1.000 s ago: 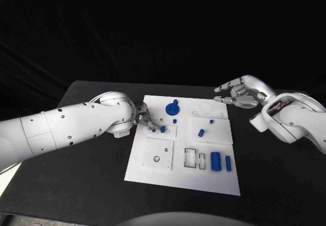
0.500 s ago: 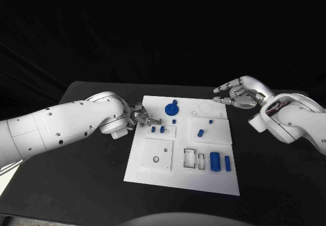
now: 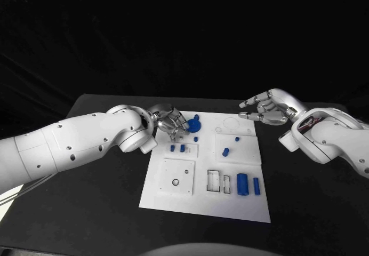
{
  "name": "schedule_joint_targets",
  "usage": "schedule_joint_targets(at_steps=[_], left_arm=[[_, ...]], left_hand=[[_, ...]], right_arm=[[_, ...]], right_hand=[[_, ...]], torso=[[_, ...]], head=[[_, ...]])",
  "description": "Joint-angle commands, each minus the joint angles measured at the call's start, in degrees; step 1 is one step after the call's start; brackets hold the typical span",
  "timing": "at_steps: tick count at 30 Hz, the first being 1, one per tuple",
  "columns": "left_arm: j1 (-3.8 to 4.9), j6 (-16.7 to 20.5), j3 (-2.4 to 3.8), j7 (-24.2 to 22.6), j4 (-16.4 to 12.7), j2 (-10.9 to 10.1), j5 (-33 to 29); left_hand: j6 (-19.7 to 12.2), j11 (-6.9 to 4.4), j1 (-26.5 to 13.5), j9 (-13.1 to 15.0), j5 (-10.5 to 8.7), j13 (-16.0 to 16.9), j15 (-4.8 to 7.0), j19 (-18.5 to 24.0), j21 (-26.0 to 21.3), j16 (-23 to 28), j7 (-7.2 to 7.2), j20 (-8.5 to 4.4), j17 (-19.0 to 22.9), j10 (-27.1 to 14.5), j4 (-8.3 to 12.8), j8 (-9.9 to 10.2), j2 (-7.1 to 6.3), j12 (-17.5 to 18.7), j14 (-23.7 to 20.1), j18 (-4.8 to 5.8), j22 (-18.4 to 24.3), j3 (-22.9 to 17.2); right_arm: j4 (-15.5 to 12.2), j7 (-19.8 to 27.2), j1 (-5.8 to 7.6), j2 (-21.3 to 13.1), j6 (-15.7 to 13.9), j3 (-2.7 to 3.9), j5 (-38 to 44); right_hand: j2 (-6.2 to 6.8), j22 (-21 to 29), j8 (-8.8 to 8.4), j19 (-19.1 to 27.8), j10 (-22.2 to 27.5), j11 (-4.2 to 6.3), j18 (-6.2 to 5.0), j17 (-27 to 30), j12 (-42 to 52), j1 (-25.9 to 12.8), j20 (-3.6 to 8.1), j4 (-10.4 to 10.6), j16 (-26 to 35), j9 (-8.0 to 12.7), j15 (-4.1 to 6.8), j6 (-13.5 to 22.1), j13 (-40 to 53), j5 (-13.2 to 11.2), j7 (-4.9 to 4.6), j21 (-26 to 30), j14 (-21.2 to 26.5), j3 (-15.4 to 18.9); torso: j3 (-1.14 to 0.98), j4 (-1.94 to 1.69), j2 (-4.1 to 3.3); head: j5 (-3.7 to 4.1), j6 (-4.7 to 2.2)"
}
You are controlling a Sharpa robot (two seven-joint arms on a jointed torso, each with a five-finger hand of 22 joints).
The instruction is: Assemble the parts on the task board
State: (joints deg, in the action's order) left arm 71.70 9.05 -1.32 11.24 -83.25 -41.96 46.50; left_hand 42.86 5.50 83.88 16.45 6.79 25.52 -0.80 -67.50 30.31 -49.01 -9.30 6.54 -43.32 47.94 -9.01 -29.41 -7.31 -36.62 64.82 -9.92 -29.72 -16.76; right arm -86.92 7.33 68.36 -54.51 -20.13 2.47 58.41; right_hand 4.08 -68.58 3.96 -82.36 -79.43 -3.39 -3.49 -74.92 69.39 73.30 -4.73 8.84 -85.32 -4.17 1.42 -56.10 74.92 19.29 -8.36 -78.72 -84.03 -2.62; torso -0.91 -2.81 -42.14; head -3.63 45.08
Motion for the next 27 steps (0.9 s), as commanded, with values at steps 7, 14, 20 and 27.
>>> schedule_joint_targets(at_steps=[7, 14, 20, 27], left_arm=[[-0.02, 5.41, -0.67, -11.19, 3.8, 4.94, 26.73], [-0.05, 2.62, -1.21, -8.27, 5.86, 7.82, 36.83], [-0.07, -0.47, -1.45, -5.52, 7.15, 9.35, 40.18], [-0.16, -2.89, -1.67, -4.04, 7.8, 10.04, 41.41]], left_hand=[[6.19, -1.64, -1.93, -5.69, -4.04, -7.01, 1.62, -12.76, 15.74, -27.6, 1.82, -1.65, -26.95, 4.48, -1.1, 5.16, -4.25, 4.84, 18.8, 1.26, -12.77, 0.65], [9.85, -2.1, -0.93, -8.62, -3.9, -11.96, 2.25, -16.59, 27.01, -31.71, 2.55, -2.42, -31.22, 6.99, -0.67, 8.49, -4.56, 9.43, 21.28, 3.07, -24.22, 0.55], [12.08, -2.7, -1.08, -9.91, -3.87, -14.48, 3.09, -18.33, 33.55, -32.61, 3.15, -3.21, -32.01, 10.35, -0.74, 10.62, -4.79, 11.73, 22.2, 4.21, -31.15, 0.48], [12.64, -2.7, -1.35, -10.25, -3.87, -15.14, 3.12, -18.39, 33.86, -32.54, 3.14, -3.32, -31.75, 10.92, -0.87, 11.29, -4.88, 12.52, 22.25, 4.25, -31.48, 0.62]], right_arm=[[0.11, 0.69, -0.18, 0.36, 0.68, 0.0, 0.08], [0.11, 0.76, -0.24, 0.47, 0.66, 0.0, 0.07], [0.1, 0.79, -0.25, 0.53, 0.66, 0.01, 0.07], [0.19, 0.84, -0.26, 0.6, 0.1, 0.01, 0.07]], right_hand=[[-0.23, 0.07, -0.08, 0.49, 0.37, 0.1, -0.8, -7.96, -0.17, 0.03, 0.11, -0.02, 0.29, -0.03, -0.26, 0.13, 1.36, 0.05, 0.01, 0.25, -4.21, 0.36], [-0.23, 0.07, -0.08, 0.49, 0.37, 0.1, -0.8, -7.96, -0.17, 0.03, 0.11, -0.02, 0.29, -0.03, -0.26, 0.13, 1.36, 0.05, 0.01, 0.25, -4.21, 0.36], [-0.23, 0.07, -0.08, 0.49, 0.37, 0.1, -0.8, -7.96, -0.17, 0.03, 0.11, -0.02, 0.29, -0.03, -0.26, 0.13, 1.36, 0.05, 0.01, 0.25, -4.21, 0.36], [-0.31, 0.17, -0.08, 0.53, 0.44, 0.1, -0.82, -7.79, -0.31, 0.09, 0.11, -0.03, 0.42, -0.03, -0.26, 0.14, 1.27, 0.03, 0.01, 0.32, -4.17, 0.34]], torso=[[0.06, 0.3, -0.12], [0.08, 0.41, -0.24], [0.07, 0.42, -0.24], [0.11, 0.25, -0.17]], head=[[0.75, -0.97], [0.93, -1.39], [1.0, -1.36], [1.24, -1.22]])
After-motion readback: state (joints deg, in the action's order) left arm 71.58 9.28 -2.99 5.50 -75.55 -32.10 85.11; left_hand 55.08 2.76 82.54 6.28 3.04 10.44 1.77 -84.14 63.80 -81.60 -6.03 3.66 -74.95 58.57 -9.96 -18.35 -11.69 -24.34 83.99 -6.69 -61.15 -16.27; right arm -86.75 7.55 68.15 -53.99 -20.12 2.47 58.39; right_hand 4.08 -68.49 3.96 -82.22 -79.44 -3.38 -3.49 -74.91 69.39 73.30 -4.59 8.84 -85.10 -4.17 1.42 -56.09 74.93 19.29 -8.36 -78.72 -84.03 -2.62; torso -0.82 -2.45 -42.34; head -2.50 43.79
